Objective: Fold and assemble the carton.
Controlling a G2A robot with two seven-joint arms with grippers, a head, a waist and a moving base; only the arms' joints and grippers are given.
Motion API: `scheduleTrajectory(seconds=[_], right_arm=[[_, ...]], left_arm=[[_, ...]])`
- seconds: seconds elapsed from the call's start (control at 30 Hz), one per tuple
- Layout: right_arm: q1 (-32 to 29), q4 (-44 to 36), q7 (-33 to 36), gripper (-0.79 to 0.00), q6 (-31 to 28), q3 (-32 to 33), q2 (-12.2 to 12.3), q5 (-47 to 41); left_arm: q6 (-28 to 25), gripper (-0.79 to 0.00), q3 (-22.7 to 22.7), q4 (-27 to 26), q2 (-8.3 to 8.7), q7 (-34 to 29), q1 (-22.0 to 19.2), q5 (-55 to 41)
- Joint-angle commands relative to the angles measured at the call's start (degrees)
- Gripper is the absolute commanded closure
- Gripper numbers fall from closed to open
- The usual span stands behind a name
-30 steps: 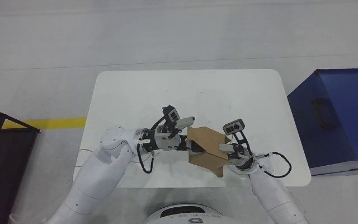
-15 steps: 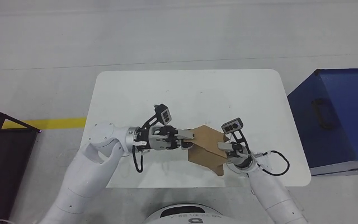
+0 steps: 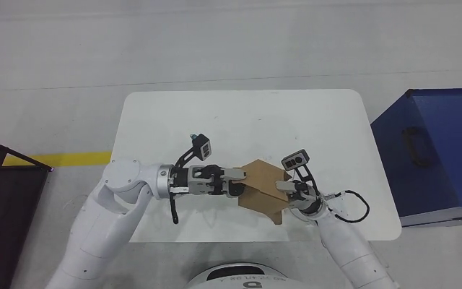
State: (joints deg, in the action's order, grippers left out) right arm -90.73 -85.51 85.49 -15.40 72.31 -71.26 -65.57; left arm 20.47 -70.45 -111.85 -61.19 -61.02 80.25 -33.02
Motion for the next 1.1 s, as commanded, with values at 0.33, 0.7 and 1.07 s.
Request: scheduleTrajectory(seconds=[0.33,0.7,1.07], right_arm=[[0.5,-0.2,1.3,0.000,0.2,-0.1,-0.2,-2.0],[0.8,1.3,2.5,0.000,0.1,-1.4,-0.7,-5.3],[0.0,0.0,2.5,0.000,0.3,-2.0,-0.6,-7.5]], left_arm=[[-0.3,-0.434,0.9,-0.7,0.54,1.5,1.3,1.6],[-1.4,-0.785,1.4,-1.7,0.85,2.0,1.8,1.0],[-1.7,-0.785,3.0,-2.7,1.19,3.4,2.8,2.7]])
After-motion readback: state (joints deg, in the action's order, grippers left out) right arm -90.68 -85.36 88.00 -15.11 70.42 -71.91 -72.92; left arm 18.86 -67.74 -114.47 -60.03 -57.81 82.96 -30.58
